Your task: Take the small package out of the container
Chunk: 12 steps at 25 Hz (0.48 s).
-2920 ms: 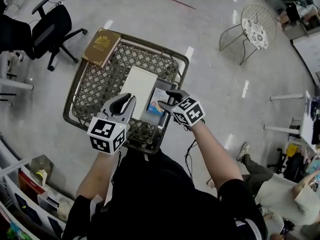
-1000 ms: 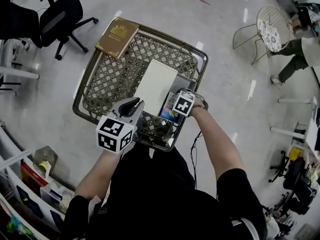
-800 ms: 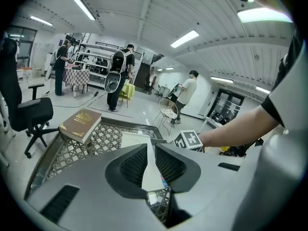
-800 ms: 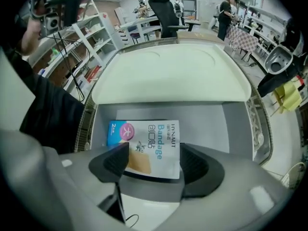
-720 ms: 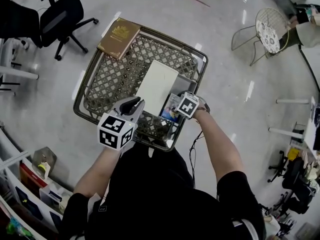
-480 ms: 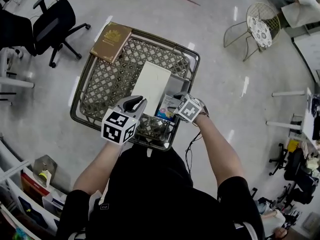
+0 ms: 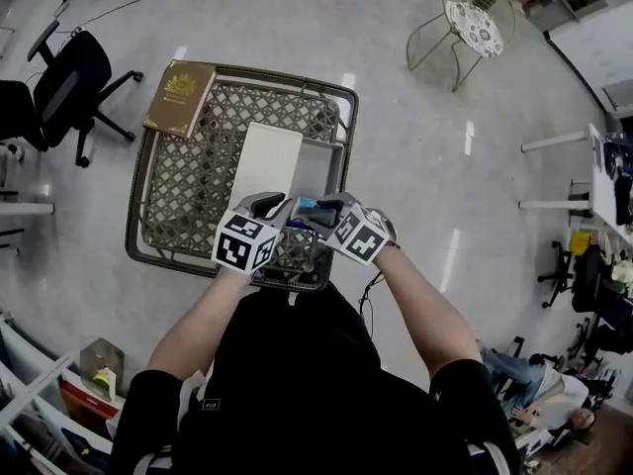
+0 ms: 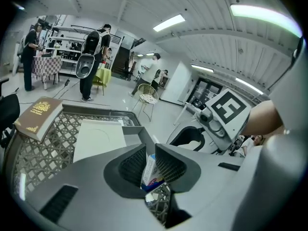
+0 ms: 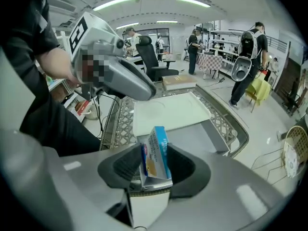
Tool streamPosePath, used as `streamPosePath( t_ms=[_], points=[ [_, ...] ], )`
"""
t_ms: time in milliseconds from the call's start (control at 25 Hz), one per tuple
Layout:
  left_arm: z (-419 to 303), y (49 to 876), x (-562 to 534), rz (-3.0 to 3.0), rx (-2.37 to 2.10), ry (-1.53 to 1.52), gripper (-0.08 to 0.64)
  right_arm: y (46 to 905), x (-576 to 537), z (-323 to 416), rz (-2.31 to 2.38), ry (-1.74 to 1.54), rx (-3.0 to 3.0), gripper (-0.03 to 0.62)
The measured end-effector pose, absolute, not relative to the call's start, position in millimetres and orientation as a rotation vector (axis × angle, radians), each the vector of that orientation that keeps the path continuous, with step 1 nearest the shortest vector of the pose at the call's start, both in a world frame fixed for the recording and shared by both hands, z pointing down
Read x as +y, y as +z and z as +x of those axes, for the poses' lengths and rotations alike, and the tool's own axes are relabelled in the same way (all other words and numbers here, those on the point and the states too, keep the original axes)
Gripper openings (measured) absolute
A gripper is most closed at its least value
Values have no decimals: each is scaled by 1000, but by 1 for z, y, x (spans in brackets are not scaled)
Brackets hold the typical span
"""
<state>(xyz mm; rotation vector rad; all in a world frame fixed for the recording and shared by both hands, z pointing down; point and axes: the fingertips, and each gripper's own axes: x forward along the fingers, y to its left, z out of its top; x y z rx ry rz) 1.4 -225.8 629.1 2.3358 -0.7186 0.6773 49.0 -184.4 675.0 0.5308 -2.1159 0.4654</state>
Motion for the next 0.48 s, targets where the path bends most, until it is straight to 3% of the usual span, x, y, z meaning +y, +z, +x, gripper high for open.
streamPosePath(
  t_ms=[480],
  points=[
    [31,669,-203,2307,-630,814,55,670,-165,51,573,412,-2137,199]
  ],
)
